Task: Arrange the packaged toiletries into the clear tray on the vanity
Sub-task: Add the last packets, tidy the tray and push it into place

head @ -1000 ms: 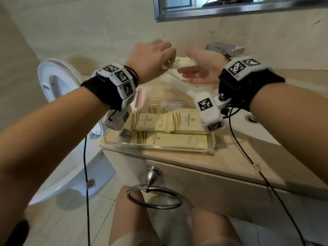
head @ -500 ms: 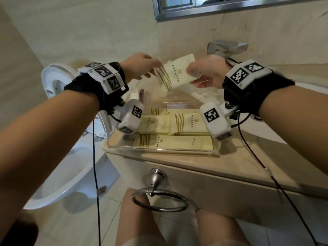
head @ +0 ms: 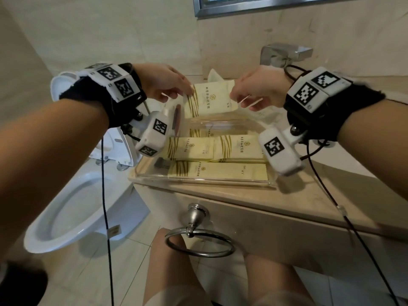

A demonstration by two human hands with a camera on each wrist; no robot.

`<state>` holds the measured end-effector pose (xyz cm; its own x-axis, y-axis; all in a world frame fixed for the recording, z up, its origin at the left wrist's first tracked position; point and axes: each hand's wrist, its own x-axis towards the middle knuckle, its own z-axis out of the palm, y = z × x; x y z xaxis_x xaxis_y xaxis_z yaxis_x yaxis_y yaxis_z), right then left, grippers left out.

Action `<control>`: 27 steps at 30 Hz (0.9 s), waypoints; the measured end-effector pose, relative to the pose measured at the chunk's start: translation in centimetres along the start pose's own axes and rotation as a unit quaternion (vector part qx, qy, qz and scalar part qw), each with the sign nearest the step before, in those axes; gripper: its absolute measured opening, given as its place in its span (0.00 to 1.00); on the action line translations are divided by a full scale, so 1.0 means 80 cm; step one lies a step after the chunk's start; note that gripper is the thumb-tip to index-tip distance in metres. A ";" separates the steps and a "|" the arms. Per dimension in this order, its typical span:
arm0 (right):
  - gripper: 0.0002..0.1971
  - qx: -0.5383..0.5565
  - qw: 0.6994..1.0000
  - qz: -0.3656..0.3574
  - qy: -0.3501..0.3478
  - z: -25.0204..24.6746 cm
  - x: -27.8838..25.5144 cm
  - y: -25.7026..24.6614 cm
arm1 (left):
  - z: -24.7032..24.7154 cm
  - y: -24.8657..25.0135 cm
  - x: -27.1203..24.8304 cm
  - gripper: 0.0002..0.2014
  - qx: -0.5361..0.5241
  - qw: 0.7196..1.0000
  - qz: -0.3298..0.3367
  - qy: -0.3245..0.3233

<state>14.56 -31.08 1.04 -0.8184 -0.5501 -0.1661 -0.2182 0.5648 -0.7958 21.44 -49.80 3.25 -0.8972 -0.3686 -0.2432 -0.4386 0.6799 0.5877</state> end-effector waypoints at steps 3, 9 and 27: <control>0.03 -0.029 0.999 0.005 -0.017 0.006 -0.005 -0.002 | -0.001 -0.005 -0.002 0.06 0.023 0.999 -0.015 -0.035; 0.03 -0.105 0.992 0.031 -0.068 0.009 -0.009 -0.006 | 0.002 -0.013 -0.002 0.05 0.051 0.995 -0.028 -0.079; 0.17 -0.270 0.939 0.070 -0.200 0.075 -0.009 -0.023 | 0.011 -0.065 -0.002 0.11 0.201 0.974 -0.107 -0.004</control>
<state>18.72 -35.45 -0.86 -0.6176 -0.5727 -0.5390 -0.4487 0.8195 -0.3566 23.81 -52.78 -0.44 -0.7829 -0.5252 -0.3335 -0.5987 0.7818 0.1742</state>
